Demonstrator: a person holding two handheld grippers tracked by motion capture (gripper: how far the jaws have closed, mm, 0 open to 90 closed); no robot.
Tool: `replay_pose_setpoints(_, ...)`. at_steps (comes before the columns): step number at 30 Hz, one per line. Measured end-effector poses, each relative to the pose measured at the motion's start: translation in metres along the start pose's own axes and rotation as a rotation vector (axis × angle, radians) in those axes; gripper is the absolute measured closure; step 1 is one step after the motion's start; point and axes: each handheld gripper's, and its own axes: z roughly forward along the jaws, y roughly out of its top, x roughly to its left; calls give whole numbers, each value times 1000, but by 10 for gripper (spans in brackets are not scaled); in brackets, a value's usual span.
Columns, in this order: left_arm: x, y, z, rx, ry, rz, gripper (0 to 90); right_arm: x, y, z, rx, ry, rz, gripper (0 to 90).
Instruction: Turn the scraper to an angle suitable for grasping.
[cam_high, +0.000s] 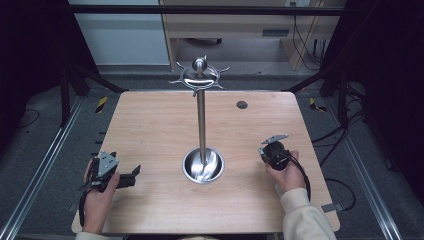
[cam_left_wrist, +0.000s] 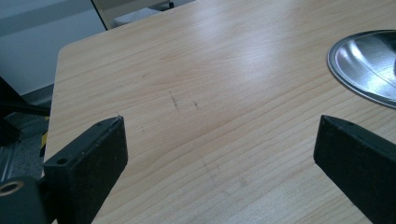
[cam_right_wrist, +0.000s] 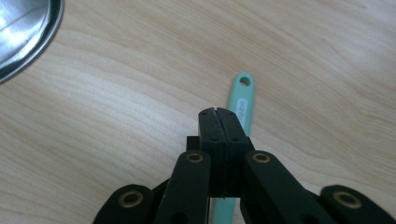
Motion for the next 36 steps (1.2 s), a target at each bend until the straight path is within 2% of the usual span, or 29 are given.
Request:
replay_pose_setpoints(2,-1,0,1,7,-2,8,27,-3,6,-4,-10,-16,9,900)
replay_pose_setpoints(6,-4,0,0,9,-4,11,27,-6,9,-7,-9,-17,23,890)
replay_pose_setpoints(10,-6,0,-1,3,16,20,26,-12,15,-7,23,-6,36,855)
replay_pose_setpoints(16,-3,-1,0,17,18,18,26,-19,30,-5,91,-6,26,792)
replay_pose_setpoints(21,-5,-1,0,17,17,20,26,-21,41,-2,139,-7,1,759)
replay_pose_setpoints(24,-5,0,0,18,17,24,26,-20,46,1,171,7,9,742)
replay_pose_setpoints(25,-5,-1,0,21,18,25,26,-19,47,4,192,12,-7,721)
replay_pose_setpoints(27,-5,0,0,18,18,25,26,-20,48,4,195,14,-21,715)
replay_pose_setpoints(28,-5,0,0,17,18,26,26,-19,49,4,208,24,-3,709)
replay_pose_setpoints(31,-4,0,0,16,19,28,26,-21,53,4,212,26,9,701)
replay_pose_setpoints(36,-4,0,0,14,20,29,26,-20,58,10,241,30,11,679)
